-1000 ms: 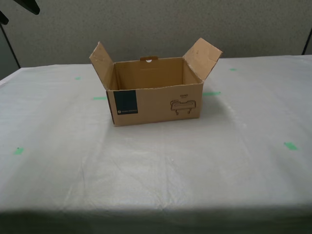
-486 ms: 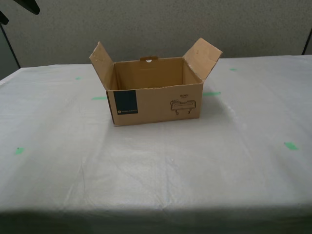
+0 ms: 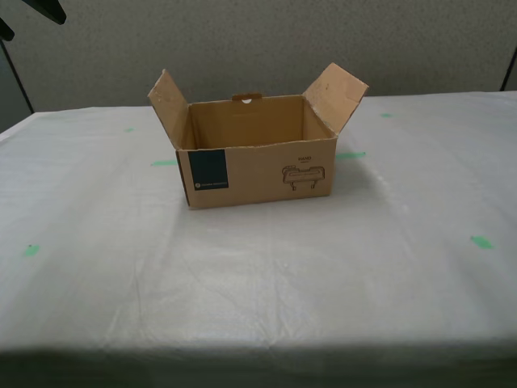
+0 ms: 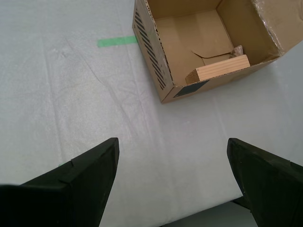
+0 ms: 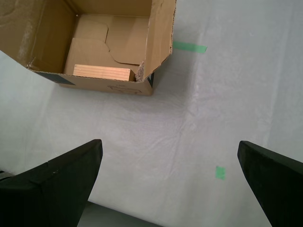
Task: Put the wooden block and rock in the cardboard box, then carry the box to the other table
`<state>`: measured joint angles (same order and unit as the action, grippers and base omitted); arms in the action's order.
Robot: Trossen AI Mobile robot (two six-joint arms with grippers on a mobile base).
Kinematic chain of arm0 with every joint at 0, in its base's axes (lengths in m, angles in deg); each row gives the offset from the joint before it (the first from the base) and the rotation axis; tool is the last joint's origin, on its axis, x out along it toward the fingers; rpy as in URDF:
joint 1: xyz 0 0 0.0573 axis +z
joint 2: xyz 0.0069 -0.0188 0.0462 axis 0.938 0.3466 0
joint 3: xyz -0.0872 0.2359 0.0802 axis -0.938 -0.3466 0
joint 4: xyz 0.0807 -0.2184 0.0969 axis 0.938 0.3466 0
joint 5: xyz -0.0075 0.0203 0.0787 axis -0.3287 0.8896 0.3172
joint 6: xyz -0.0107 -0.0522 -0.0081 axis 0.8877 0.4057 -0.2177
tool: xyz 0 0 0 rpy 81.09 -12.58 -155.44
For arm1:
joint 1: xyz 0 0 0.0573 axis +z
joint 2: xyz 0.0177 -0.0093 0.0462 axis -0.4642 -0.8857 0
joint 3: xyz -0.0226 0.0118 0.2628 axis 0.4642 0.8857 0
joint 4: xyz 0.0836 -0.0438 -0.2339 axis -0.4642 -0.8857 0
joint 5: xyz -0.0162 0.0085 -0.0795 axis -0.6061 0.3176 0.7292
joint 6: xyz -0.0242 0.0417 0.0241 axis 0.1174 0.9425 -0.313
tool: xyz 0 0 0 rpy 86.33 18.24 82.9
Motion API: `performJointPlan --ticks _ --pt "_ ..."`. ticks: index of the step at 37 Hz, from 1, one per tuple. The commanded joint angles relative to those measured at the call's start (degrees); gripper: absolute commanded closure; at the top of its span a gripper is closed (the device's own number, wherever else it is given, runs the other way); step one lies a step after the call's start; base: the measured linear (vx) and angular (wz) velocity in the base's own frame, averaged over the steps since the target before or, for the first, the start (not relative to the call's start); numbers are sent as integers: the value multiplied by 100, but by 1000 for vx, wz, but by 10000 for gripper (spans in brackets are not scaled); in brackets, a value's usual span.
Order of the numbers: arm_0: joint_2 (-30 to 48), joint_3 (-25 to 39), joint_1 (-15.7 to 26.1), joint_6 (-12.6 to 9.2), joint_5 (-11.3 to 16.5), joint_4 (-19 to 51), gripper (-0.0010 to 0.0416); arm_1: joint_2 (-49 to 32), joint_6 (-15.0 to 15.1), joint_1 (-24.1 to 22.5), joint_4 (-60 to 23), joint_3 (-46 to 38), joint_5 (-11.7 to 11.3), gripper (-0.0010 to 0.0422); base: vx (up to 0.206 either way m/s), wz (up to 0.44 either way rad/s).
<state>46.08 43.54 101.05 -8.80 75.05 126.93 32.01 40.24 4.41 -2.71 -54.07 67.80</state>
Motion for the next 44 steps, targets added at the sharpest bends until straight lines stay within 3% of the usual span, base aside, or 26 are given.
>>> performJointPlan --ticks 1,44 --pt "0 4 0 -26 -31 2 7 -2 9 0 0 -4 -11 103 0 0" --pt "0 4 0 -26 -31 2 7 -2 9 0 -2 -4 -9 103 0 0"
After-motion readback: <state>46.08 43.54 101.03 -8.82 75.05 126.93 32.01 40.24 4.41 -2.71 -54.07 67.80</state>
